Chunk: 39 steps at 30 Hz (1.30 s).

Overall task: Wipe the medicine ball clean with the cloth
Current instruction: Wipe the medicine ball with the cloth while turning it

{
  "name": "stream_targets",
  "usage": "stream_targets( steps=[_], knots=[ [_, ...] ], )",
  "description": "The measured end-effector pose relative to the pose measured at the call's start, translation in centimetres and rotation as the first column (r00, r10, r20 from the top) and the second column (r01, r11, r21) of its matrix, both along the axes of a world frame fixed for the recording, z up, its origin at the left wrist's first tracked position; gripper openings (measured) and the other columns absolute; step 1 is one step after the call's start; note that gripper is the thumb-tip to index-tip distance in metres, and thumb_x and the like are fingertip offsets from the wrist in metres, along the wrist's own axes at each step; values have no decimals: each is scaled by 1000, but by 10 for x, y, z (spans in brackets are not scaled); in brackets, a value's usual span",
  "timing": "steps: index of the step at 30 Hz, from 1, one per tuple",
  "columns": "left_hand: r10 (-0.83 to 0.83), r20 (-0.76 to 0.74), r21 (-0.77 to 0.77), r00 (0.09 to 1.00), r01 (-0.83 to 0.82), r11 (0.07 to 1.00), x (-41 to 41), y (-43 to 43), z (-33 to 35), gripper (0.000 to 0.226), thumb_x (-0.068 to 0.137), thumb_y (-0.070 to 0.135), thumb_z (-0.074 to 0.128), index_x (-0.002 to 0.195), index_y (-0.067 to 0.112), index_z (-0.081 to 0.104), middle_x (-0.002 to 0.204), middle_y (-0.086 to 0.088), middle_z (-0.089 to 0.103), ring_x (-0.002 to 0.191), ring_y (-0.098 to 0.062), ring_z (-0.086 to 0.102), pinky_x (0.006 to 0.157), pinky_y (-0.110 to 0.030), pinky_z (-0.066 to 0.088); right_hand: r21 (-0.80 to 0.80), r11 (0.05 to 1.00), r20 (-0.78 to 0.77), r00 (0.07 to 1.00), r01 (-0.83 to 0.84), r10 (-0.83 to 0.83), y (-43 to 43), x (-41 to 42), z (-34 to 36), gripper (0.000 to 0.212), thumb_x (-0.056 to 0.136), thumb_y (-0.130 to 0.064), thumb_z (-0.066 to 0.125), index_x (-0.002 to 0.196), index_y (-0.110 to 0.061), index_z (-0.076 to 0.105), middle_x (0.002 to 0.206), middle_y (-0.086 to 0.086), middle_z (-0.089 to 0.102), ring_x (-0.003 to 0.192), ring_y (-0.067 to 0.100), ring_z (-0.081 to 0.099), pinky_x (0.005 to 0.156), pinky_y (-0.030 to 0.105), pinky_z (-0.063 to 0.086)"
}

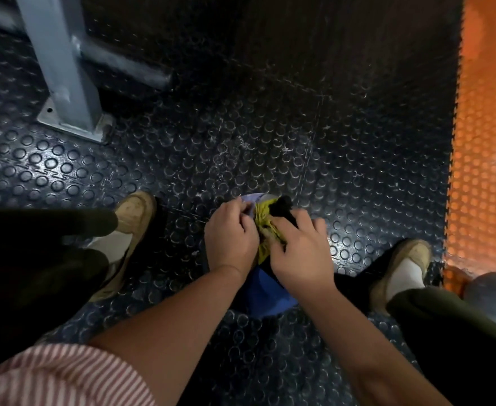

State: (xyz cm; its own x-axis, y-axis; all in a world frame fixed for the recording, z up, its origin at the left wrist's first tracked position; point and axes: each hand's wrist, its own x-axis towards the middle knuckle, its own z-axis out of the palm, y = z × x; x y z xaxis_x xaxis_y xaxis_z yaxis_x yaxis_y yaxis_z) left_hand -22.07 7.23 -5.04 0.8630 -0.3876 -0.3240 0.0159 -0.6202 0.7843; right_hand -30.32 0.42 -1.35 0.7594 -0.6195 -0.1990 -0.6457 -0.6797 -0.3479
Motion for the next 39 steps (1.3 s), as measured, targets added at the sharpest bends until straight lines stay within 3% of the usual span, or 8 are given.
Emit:
stream_targets(
  steps=[7,16,24,28,31,33,35,39],
  knots=[
    [20,60,-37,998,-18,999,-7,6,-9,34,85,13,39,99,0,66,116,-11,66,109,-30,59,92,-45,49,108,990,-379,924,90,-43,-50,75,-16,34,95,-30,42,120,-17,60,129,14,48,120,35,41,90,41,41],
    [116,-153,-20,981,-121,993,12,-3,-12,28,93,8,43,101,15,69,119,3,66,110,-16,57,88,-25,43,73,990,-178,975,-118,130,6,10,31,41,94,-35,46,134,-29,47,127,4,39,104,27,50,72,33,40],
    [87,-26,-47,996,-88,995,0,5,-10,31,91,4,42,108,8,68,115,-3,66,108,-20,55,95,-34,43,-57,996,-169,984,-64,53,-12,31,12,34,91,-32,47,121,-23,60,117,8,48,107,29,48,76,36,45],
    [109,-44,-74,993,-112,991,-8,5,-16,29,92,7,42,102,12,69,118,2,65,113,-17,55,101,-34,45,250,960,-267,962,123,-54,-63,63,-23,25,93,-36,48,101,-20,66,122,6,53,117,31,45,94,39,41],
    [131,-45,-47,990,-133,990,-9,-2,-14,28,94,7,43,99,15,69,119,4,65,113,-17,56,100,-36,45,437,876,-186,973,205,-135,-67,56,-24,21,93,-34,52,93,-19,66,89,2,63,95,28,58,78,31,43],
    [136,-42,-23,990,-137,990,-8,-6,-11,27,93,8,43,98,15,68,113,4,65,107,-18,56,96,-40,47,356,929,-24,995,100,-98,-54,38,-18,22,91,-30,59,94,-11,69,99,1,67,94,24,54,88,30,41],
    [126,-31,15,992,-125,992,-7,-10,-8,25,93,8,43,98,12,67,108,1,65,102,-21,56,91,-42,46,240,971,134,990,13,-47,-32,16,-7,18,85,-28,67,92,-12,72,114,-5,65,93,15,42,87,12,30],
    [130,-47,-36,990,-132,991,-10,-14,-6,28,91,5,42,95,11,69,118,1,67,109,-21,58,97,-42,46,158,987,275,961,-33,-12,-14,-16,-4,15,72,-27,62,71,-14,70,101,-3,68,87,15,42,84,-1,20]
  ],
)
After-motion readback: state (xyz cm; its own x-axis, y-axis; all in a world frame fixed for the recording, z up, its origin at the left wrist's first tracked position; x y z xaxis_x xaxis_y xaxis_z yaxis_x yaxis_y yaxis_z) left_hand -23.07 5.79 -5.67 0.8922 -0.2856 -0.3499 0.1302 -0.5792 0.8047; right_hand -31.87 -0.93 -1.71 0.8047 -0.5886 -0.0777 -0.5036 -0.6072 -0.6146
